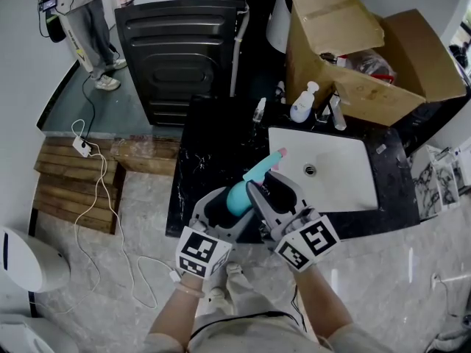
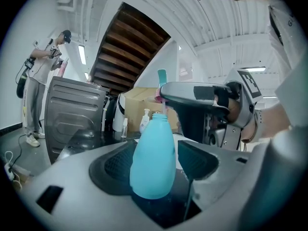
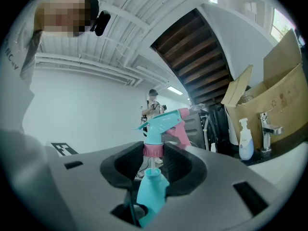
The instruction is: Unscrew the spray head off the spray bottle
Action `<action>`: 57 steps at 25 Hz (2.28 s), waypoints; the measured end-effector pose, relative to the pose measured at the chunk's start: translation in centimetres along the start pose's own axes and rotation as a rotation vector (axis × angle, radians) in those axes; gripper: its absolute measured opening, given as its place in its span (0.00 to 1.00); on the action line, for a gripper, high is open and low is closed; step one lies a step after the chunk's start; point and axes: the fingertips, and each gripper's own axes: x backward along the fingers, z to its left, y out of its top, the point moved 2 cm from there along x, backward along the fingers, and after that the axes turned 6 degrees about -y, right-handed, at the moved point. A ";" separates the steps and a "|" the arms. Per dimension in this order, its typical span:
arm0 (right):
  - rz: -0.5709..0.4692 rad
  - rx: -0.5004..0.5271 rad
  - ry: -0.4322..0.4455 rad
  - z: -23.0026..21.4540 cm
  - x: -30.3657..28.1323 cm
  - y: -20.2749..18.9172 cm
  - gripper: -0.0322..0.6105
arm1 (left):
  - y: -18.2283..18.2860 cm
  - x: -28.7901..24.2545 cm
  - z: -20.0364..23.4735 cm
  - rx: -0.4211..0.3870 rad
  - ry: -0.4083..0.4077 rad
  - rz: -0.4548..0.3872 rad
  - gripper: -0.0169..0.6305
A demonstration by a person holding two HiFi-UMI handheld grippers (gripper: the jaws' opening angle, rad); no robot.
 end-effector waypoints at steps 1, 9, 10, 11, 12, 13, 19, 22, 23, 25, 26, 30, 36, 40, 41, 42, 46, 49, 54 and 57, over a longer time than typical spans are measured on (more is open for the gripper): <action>-0.005 0.002 0.002 0.1 0.0 0.3 0.26 | 0.0 0.1 0.1 0.002 0.003 -0.002 0.46; -0.041 0.015 0.019 0.2 0.0 2.6 0.26 | 0.8 1.7 0.7 0.045 0.021 -0.049 0.46; -0.046 0.015 0.019 0.2 0.0 2.8 0.26 | 0.9 1.9 0.8 0.056 0.023 -0.058 0.46; -0.049 0.016 0.019 0.3 0.0 3.1 0.26 | 1.0 2.2 0.9 0.065 0.026 -0.067 0.46; -0.052 0.020 0.019 0.4 0.0 3.3 0.26 | 1.1 2.4 1.0 0.074 0.028 -0.074 0.46; -0.055 0.025 0.021 0.5 0.0 3.6 0.26 | 1.2 2.7 1.1 0.081 0.030 -0.080 0.46; -0.058 0.039 0.025 0.8 -0.1 4.7 0.26 | 1.8 4.2 1.8 0.069 0.085 -0.101 0.34; -0.058 0.050 0.028 0.9 -0.1 5.2 0.26 | 1.9 5.3 2.5 0.052 0.150 -0.106 0.15; -0.061 0.054 0.028 1.0 0.0 5.4 0.26 | 1.8 5.6 2.7 0.050 0.171 -0.103 0.09; -0.066 0.062 0.028 1.0 0.0 5.8 0.26 | 1.8 6.1 2.9 0.053 0.194 -0.097 0.04; -0.069 0.066 0.028 1.1 0.1 6.1 0.26 | 1.8 6.3 3.0 0.058 0.198 -0.096 0.04; -0.081 0.078 0.029 1.2 0.1 7.0 0.26 | 2.0 6.9 3.0 0.060 0.205 -0.104 0.04; -0.116 0.086 0.026 1.4 0.6 8.6 0.26 | 2.3 7.7 2.5 0.051 0.219 -0.111 0.03; -0.136 0.093 0.018 1.4 0.7 9.5 0.26 | 2.5 8.3 2.4 0.051 0.228 -0.119 0.03; -0.141 0.093 0.016 1.5 0.8 9.7 0.26 | 2.5 8.5 2.3 0.051 0.230 -0.120 0.03; -0.145 0.092 0.015 1.5 0.8 10.0 0.26 | 2.5 8.6 2.2 0.051 0.231 -0.122 0.03; -0.159 0.105 0.015 1.7 1.0 11.0 0.26 | 2.7 9.1 2.2 0.054 0.241 -0.133 0.03; -0.173 0.113 0.014 1.7 1.2 11.5 0.26 | 2.9 9.3 2.0 0.050 0.244 -0.140 0.03; -0.178 0.124 -0.002 1.4 1.9 11.7 0.26 | 3.1 9.8 2.2 0.050 0.258 -0.153 0.03; -0.167 0.128 -0.021 0.9 2.5 11.4 0.26 | 3.2 10.2 2.4 0.048 0.273 -0.156 0.03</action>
